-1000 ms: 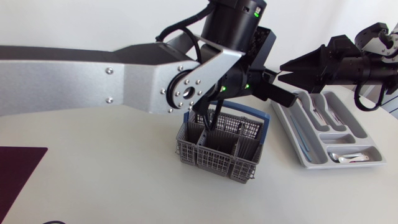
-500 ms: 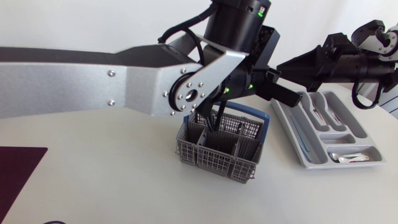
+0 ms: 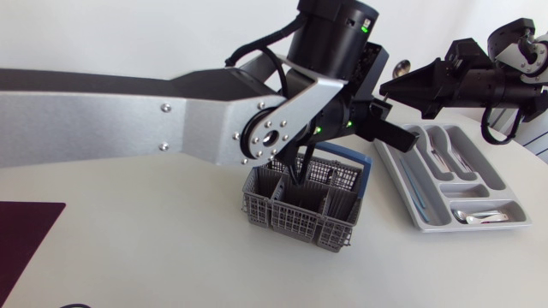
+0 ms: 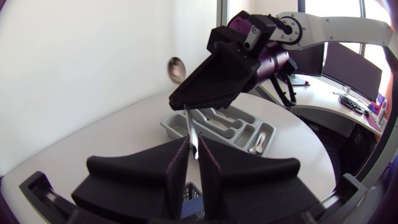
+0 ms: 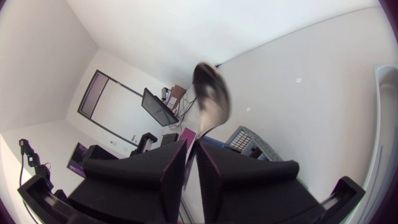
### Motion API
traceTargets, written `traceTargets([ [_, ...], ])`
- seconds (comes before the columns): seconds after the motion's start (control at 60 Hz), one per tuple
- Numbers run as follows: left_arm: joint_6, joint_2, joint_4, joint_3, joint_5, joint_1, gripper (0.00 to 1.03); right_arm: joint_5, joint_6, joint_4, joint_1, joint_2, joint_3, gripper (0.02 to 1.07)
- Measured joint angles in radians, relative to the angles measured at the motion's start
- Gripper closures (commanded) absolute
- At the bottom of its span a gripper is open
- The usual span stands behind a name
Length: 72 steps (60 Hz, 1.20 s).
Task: Sort the cutlery from the basket into the organizer compartments.
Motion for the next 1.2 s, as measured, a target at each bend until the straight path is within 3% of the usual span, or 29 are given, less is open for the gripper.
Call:
traceTargets([
  [0.1,0.0,0.0,0.0,0.0,0.0,-0.006,0.64,0.002,0.003,0.002,0.0,0.0,0.0,0.93],
  [0.233,0.0,0.0,-0.001,0.0,0.0,-0.006,0.61,0.003,0.007,0.005,0.0,-0.005,0.0,0.94],
  [0.75,0.001,-0.003,-0.034,0.0,0.0,0.0,0.61,0.043,0.006,0.027,0.013,-0.03,-0.034,1.01],
  [0.95,0.005,-0.042,-0.057,0.0,0.0,0.047,0.6,0.12,-0.048,0.023,0.014,-0.03,-0.045,1.01],
  [1.05,0.012,-0.074,-0.09,0.0,-0.001,0.087,0.6,0.172,-0.143,-0.053,0.012,-0.03,-0.045,1.01],
  [1.2,0.023,-0.11,-0.145,0.0,-0.001,0.147,0.58,0.218,-0.35,-0.266,-0.012,-0.015,-0.028,1.01],
])
